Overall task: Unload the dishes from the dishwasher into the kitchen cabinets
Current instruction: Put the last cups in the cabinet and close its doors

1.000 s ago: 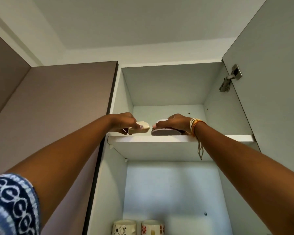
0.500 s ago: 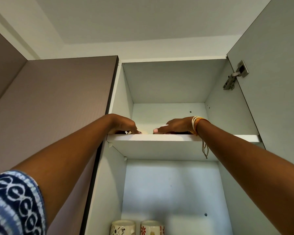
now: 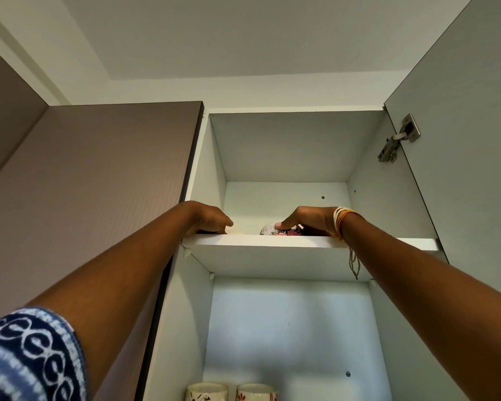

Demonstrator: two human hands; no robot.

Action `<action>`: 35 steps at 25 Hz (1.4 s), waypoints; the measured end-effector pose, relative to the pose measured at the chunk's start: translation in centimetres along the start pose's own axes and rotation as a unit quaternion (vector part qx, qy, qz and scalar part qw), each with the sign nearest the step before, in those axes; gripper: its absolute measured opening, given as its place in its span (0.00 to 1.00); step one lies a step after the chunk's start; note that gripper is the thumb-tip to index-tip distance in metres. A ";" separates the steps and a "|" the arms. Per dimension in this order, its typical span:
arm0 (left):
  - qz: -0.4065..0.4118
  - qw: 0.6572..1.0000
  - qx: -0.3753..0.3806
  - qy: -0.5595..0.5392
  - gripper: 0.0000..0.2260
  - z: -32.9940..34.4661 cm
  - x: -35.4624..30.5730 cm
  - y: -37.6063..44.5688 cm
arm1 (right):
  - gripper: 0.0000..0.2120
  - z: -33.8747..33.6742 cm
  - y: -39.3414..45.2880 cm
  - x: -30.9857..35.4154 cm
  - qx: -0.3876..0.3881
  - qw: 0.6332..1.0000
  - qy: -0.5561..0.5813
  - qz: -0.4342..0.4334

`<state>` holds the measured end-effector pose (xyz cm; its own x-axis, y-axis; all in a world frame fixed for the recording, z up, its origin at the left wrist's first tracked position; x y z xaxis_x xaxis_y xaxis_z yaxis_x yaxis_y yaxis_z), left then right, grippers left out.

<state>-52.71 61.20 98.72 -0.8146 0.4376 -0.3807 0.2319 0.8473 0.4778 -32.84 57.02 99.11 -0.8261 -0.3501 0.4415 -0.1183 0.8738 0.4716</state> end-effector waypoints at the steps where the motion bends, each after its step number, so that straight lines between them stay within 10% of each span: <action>1: 0.006 1.000 -0.009 0.023 0.22 0.0 -0.1 -0.1 | 0.15 0.1 0.0 -0.1 -0.002 1.000 -0.015 0.003; 7: 0.051 0.995 -0.055 0.068 0.09 0.4 -0.1 -0.4 | 0.16 2.4 -1.1 0.3 0.034 0.996 -0.078 -0.008; 12: 0.092 0.965 -0.203 0.135 0.26 2.5 0.6 -4.3 | 0.38 0.8 -4.6 -0.7 -0.188 0.960 -0.196 0.074; 17: 0.130 0.922 -0.261 0.254 0.30 6.5 0.4 -11.4 | 0.36 3.6 -9.1 -1.8 -0.281 0.862 -0.422 -0.031; 35: 0.168 0.911 -0.221 0.304 0.33 6.3 -6.7 -31.1 | 0.30 5.9 -29.6 2.8 -0.274 0.880 -0.388 -0.017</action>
<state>-51.11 33.82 81.41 -0.9120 0.2893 0.2907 0.3956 0.4333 0.8098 -34.92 32.18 81.85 -0.9798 0.1494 -0.1328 -0.0413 0.4984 0.8660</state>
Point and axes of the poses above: each hand's wrist, its own y-axis towards the middle knuckle, its own z-axis out of the palm, x = y × z, the point moved 6 cm from there along y, towards the middle knuckle
